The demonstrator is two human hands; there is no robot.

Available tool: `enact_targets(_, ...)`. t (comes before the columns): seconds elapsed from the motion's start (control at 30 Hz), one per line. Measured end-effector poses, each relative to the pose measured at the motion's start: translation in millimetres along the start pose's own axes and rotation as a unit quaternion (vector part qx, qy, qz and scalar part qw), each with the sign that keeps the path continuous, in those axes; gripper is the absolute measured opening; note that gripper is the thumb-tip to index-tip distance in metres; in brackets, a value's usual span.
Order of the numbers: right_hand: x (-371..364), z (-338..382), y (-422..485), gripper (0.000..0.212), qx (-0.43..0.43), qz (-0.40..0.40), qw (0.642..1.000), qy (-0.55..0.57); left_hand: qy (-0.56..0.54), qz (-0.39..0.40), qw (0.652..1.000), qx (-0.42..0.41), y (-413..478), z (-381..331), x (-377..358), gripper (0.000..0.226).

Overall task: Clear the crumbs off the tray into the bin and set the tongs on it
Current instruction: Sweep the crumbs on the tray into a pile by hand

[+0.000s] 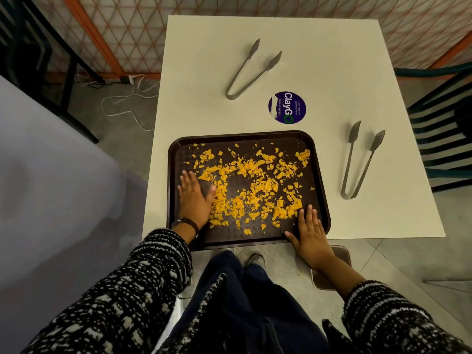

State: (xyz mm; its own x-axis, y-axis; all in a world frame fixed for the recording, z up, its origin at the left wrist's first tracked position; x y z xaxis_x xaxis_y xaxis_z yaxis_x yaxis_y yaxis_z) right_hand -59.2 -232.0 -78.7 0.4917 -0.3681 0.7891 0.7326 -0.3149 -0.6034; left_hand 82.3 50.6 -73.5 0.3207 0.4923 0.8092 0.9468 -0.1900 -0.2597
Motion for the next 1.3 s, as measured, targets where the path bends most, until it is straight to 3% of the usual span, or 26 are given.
enact_targets(0.1,-2.3,-1.3,2.4,0.123,0.006,0.004,1.0,0.008,0.033,-0.019,0.999,0.016,19.0,13.8,16.6,0.079)
enact_targets(0.23,-1.8,-1.5,2.5,0.125,0.003,0.001,1.0,0.011,0.036,0.02,0.999,0.004,17.8,6.0,3.0,0.08)
enact_targets(0.3,-2.0,-1.3,2.4,0.124,0.007,-0.006,1.0,0.014,0.024,0.054,0.997,-0.046,7.5,-12.0,-13.7,0.078)
enact_targets(0.4,-0.5,-2.1,1.2,0.117,0.005,-0.009,0.999,0.044,-0.032,0.094,0.987,-0.126,-14.1,-47.8,-34.2,0.073)
enact_targets(0.53,16.9,-1.6,1.2,0.08,0.005,-0.022,0.993,0.115,-0.139,0.061,0.985,-0.086,-28.1,-55.8,-26.0,0.069)
enact_targets(0.73,47.5,5.7,38.6,0.071,0.009,-0.064,0.984,0.167,-0.056,0.058,0.997,-0.019,-35.6,-2.3,-13.9,0.077)
enact_targets(0.87,35.9,28.7,47.8,0.072,-0.03,-0.081,0.985,0.149,-0.039,0.104,0.994,-0.018,-39.7,15.7,-14.0,0.071)
enact_targets(1.1,11.1,102.2,10.0,0.07,0.138,-0.013,0.972,0.189,-0.038,0.142,0.989,-0.027,-39.2,20.2,-10.2,0.069)
enact_targets(1.2,19.3,80.1,12.3,0.067,0.099,-0.047,0.971,0.212,-0.032,0.137,0.989,-0.034,-40.3,18.9,-10.5,0.073)
enact_targets(1.3,18.3,36.3,18.4,0.068,-0.036,-0.077,0.972,0.22,-0.027,0.132,0.99,-0.037,-41.6,18.9,-9.5,0.075)
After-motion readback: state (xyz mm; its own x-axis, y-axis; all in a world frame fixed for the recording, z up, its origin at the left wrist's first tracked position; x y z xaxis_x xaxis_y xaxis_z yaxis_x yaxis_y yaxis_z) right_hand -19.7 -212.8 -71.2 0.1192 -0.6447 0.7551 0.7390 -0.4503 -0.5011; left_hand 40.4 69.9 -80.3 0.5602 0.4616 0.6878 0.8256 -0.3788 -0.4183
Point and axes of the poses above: each hand's wrist, its own y-axis towards the middle knuckle, its own x-axis out of the back of the hand, z = x × y, the point moved 9 cm from there along y, towards the middle knuckle, and after that the axes turned 13 degrees about -x, right-handed, at the moved point
